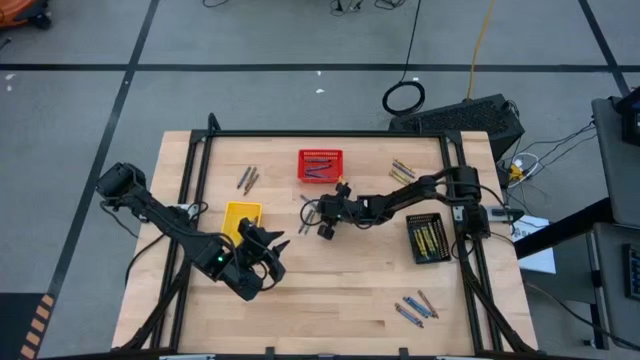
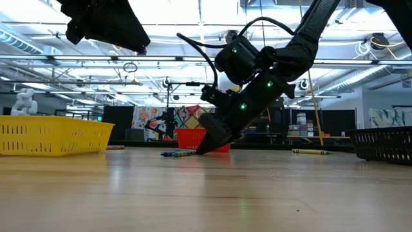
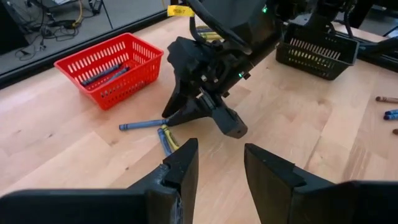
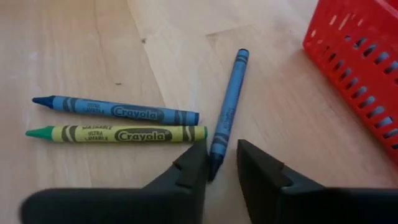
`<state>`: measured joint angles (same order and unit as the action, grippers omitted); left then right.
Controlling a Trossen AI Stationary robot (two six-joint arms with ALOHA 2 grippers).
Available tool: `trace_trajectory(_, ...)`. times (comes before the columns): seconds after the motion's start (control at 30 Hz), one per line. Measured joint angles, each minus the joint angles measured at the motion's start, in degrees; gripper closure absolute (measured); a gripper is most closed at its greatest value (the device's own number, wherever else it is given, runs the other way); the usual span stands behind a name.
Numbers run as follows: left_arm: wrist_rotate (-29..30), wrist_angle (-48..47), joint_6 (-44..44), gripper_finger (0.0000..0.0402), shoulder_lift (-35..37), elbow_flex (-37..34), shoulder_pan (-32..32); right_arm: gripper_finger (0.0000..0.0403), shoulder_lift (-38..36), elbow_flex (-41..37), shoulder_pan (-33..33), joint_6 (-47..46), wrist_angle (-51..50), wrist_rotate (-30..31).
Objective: Sort crayons
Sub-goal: Put the blue crayon into the red basket
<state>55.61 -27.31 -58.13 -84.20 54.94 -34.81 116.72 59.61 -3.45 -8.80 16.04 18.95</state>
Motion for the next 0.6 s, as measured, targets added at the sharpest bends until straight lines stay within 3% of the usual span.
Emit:
trace_trajectory(0.17,0.0,0.0,0.0,0.027,0.0,0.0,-0.1,0.0395,0.0,0.1,-0.2,2.8,-1.4,0.8)
trace_trajectory(0.43,-0.1,0.0,0.0,0.027,0.0,0.0,-0.1,0.04,-6.3,-0.5,1.1,4.0,-15.1,11.1)
trace_trajectory(0.6,-0.1,-0.1,0.0,0.027,0.0,0.0,-0.1,0.0401,-15.6,-0.2,2.5,7.6,-19.0,11.3)
